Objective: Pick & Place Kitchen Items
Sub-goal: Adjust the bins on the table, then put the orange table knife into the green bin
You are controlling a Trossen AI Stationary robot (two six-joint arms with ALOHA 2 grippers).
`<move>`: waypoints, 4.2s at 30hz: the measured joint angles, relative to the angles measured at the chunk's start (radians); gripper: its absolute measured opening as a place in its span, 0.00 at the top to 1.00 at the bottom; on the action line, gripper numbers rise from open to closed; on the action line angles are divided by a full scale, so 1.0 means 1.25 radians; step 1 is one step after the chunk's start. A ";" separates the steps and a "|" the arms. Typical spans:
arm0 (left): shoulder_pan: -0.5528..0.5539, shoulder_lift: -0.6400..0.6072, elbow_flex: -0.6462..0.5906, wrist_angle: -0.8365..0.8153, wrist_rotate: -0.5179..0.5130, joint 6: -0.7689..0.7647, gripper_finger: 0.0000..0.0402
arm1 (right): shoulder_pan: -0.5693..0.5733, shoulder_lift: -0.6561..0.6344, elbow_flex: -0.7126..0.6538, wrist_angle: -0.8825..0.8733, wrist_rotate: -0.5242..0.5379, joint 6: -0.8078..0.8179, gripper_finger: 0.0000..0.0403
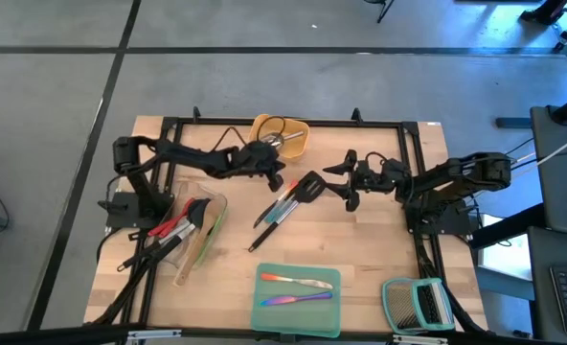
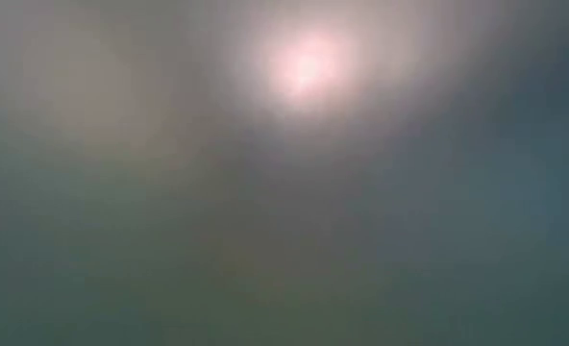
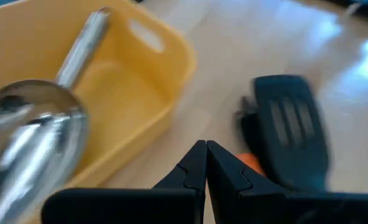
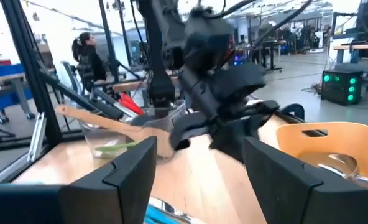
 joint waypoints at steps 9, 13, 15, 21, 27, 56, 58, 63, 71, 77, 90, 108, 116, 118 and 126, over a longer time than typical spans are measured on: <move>0.071 0.078 0.053 -0.048 0.058 0.014 0.99 | 0.000 0.000 0.001 -0.015 0.000 -0.023 0.40; 0.088 0.115 0.085 -0.053 0.062 0.031 0.99 | 0.000 0.000 0.001 -0.022 0.000 -0.023 0.40; 0.092 0.133 0.104 -0.055 0.064 0.038 0.99 | 0.000 0.000 0.001 -0.025 0.000 -0.025 0.40; 0.093 0.162 0.152 -0.063 0.055 0.052 0.99 | 0.010 0.000 0.001 -0.044 0.000 -0.028 0.40; 0.092 0.159 0.175 -0.071 0.039 0.044 0.99 | 0.022 0.000 0.002 -0.065 0.000 -0.029 0.40; -0.079 0.162 0.176 -0.186 0.052 -0.003 0.99 | 0.032 0.000 0.023 -0.137 -0.001 -0.023 0.40; -0.085 0.162 0.176 -0.186 0.054 -0.005 0.99 | 0.032 0.000 0.026 -0.136 -0.001 -0.024 0.40; -0.099 0.172 0.176 -0.182 0.055 -0.020 0.99 | 0.032 0.000 0.027 -0.136 0.000 -0.032 0.40; -0.095 0.239 0.180 -0.124 0.064 -0.056 0.99 | 0.032 0.000 0.027 -0.126 -0.001 -0.038 0.40; -0.108 0.255 0.180 -0.119 0.085 -0.063 0.99 | 0.032 0.000 0.027 -0.127 -0.001 -0.037 0.40; -0.215 0.259 0.207 -0.133 0.189 -0.088 0.99 | 0.035 0.000 0.027 -0.146 -0.002 -0.029 0.40; -0.293 0.260 0.245 -0.142 0.067 -0.020 0.99 | 0.042 0.000 0.027 -0.169 0.000 -0.043 0.40; -0.278 0.198 0.245 -0.156 -0.196 -0.032 0.99 | 0.042 0.000 0.027 -0.208 0.000 -0.038 0.40; -0.265 0.198 0.245 -0.155 -0.181 -0.053 0.99 | 0.042 0.000 0.027 -0.215 0.000 -0.038 0.40; -0.205 0.212 0.245 -0.248 -0.157 -0.150 0.99 | 0.042 0.000 0.027 -0.221 0.000 -0.038 0.40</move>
